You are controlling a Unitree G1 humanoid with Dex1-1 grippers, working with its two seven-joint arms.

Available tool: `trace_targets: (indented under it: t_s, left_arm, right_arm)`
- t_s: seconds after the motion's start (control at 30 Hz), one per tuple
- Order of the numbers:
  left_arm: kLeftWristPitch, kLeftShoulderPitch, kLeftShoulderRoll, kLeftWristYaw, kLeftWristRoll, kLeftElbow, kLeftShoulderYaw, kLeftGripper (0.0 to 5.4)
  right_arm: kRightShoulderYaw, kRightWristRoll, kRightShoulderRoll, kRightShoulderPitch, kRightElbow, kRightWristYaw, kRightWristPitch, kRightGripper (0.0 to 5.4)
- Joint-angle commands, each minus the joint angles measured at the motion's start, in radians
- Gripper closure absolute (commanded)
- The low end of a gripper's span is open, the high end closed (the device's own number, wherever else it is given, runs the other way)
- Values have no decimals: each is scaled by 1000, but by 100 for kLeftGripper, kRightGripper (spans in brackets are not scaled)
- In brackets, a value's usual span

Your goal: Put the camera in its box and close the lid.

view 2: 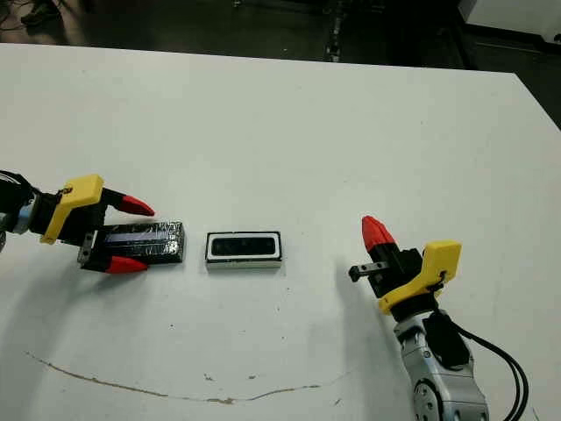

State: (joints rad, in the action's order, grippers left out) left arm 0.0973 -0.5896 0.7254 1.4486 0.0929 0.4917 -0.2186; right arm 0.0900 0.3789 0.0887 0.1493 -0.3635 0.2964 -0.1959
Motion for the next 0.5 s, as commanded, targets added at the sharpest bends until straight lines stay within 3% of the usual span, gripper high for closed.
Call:
trace_targets:
  t_s: [0.03, 0.33, 0.5]
  left_arm:
    - [15, 22, 2, -23, -10, -11, 1, 95]
    - [51, 17, -6, 0, 19, 14, 3, 224]
    - [80, 13, -12, 15, 42, 28, 11, 224]
  right_arm:
    - [5, 1, 13, 12, -3, -1, 0, 540]
    - [7, 8, 13, 10, -2, 0, -8, 540]
    - [5, 5, 12, 8, 6, 5, 3, 540]
